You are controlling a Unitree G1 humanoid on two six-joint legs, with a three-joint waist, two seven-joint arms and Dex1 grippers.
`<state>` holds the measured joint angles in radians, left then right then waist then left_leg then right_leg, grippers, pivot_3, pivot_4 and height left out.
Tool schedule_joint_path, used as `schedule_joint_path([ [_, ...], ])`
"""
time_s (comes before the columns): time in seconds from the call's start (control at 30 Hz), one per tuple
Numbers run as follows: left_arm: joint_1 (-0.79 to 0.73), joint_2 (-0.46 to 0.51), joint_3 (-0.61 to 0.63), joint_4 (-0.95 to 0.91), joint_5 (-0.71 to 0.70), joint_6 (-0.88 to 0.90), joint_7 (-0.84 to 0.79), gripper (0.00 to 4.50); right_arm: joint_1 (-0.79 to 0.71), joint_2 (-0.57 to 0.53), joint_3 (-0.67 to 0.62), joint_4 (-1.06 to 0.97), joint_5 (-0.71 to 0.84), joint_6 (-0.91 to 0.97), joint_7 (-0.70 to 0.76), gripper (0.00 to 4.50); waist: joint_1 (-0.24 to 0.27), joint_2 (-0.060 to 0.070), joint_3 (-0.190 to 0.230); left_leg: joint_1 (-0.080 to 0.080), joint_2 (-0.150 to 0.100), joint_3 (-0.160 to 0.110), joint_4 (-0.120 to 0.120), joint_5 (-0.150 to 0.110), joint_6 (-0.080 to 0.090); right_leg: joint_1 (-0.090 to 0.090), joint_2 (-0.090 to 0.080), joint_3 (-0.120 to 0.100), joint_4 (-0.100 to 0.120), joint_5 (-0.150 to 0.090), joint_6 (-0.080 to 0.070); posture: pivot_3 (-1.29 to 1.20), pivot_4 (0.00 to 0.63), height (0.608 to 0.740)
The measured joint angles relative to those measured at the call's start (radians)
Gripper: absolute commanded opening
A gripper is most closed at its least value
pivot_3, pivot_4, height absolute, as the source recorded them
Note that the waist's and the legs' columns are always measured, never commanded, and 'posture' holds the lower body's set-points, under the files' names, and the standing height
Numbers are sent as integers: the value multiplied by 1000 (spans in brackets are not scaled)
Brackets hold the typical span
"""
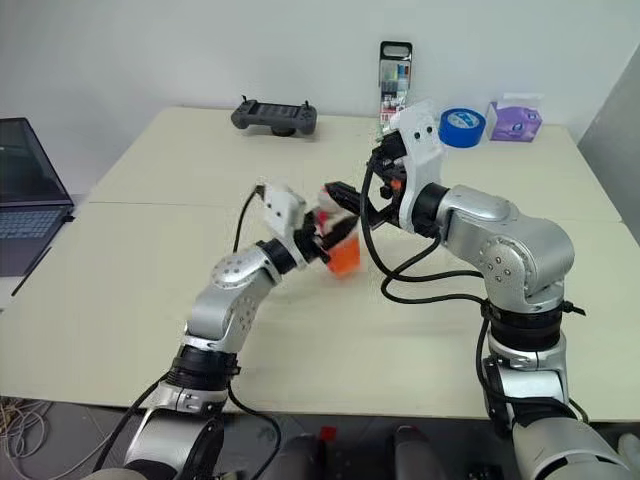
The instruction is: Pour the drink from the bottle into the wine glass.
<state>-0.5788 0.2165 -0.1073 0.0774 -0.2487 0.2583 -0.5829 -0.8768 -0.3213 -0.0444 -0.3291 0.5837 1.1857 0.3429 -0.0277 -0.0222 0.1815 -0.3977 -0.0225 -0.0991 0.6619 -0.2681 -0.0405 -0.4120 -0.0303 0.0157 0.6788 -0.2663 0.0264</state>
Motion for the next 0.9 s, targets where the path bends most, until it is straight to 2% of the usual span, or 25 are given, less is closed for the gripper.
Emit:
schedule_joint_path([
  [0.5,33,-27,-42,-40,56,-34,11,1976,71,34,46,-24,-19,36,-66,4500,-1,0,0,1,0,0,0,1,1,0,1,0,2,0,0,0,150,740],
  [0.6,33,-27,-43,-41,60,-34,12,1976,71,42,46,-24,-33,24,-83,3875,-1,0,0,1,0,0,0,1,2,0,2,0,2,0,0,0,150,740],
  [0.8,33,-35,-43,-38,72,-31,23,1976,69,56,59,-26,-31,22,-83,1895,-1,0,0,1,0,0,0,1,2,0,2,-1,2,0,0,0,150,740],
  [0.9,34,-36,-43,-38,73,-31,23,1976,69,55,59,-26,-31,22,-83,1879,-1,0,0,1,0,0,0,1,2,0,2,0,2,0,0,0,150,740],
])
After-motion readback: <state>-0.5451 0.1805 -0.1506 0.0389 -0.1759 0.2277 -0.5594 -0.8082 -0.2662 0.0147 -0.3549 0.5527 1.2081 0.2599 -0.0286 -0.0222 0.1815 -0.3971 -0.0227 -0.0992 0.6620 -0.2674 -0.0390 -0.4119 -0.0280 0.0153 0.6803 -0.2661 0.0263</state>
